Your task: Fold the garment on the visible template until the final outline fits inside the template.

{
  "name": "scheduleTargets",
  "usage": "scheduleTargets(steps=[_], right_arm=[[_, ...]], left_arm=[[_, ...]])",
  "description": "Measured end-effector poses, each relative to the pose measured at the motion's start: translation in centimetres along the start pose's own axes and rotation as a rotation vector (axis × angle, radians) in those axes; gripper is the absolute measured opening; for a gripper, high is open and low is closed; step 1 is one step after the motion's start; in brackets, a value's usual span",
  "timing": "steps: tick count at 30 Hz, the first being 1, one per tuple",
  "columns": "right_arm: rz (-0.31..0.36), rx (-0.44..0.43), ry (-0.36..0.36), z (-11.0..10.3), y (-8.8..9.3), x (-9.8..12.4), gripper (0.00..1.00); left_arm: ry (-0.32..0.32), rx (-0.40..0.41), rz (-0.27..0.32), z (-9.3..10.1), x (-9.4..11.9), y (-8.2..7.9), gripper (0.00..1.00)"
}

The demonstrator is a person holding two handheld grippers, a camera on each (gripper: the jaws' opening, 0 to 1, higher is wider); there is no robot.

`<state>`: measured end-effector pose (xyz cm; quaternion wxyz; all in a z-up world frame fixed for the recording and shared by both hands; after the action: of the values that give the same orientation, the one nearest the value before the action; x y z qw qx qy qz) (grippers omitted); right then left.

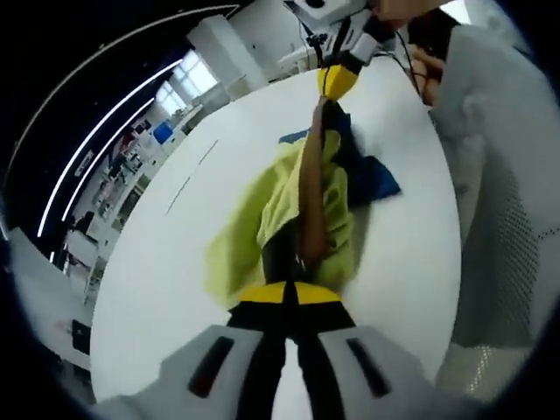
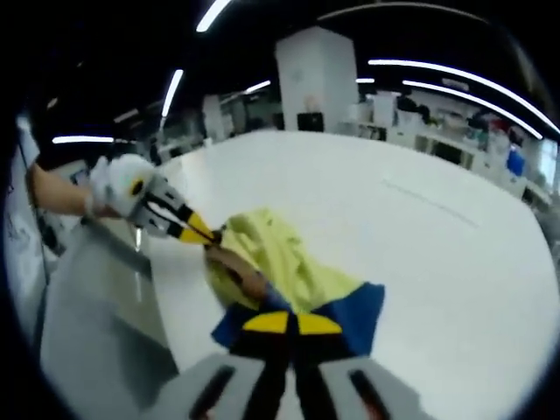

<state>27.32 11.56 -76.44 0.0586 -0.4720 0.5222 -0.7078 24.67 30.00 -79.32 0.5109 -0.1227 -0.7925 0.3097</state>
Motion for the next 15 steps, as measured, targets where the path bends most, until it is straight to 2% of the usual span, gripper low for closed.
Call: scheduleTargets(steps=[3,10,13,15], right_arm=[[0.011,-0.002,0.004,0.1,-0.4,0.3,0.0],[0.047,-0.022,0.026,1.1,-1.3,1.0,0.0],[0.081,-0.026,0.034,1.4,-2.4,1.8,0.0],[0.115,-0.022,0.046,1.7,-3.4,2.3,0.0]], left_arm=[[-0.016,0.017,0.026,-0.5,0.9,-0.6,0.0],[-0.057,0.128,0.126,-2.8,3.0,-2.4,0.0],[-0.074,0.164,0.157,-3.8,3.8,-3.2,0.0],[-0.089,0.208,0.202,-4.5,4.4,-4.1,0.0]])
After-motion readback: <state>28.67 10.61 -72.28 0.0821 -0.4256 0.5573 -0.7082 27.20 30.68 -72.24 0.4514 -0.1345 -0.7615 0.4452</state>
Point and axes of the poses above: the point that each gripper's makers call its tool centre point, and the gripper's own axes: x roughly backward along the fingers, z roughly to its right, y roughly out of its underside, the point moved 1 cm from there along x, roughly backward along the fingers, and after that the axes turned 11 degrees about y, right-handed, at the moved point
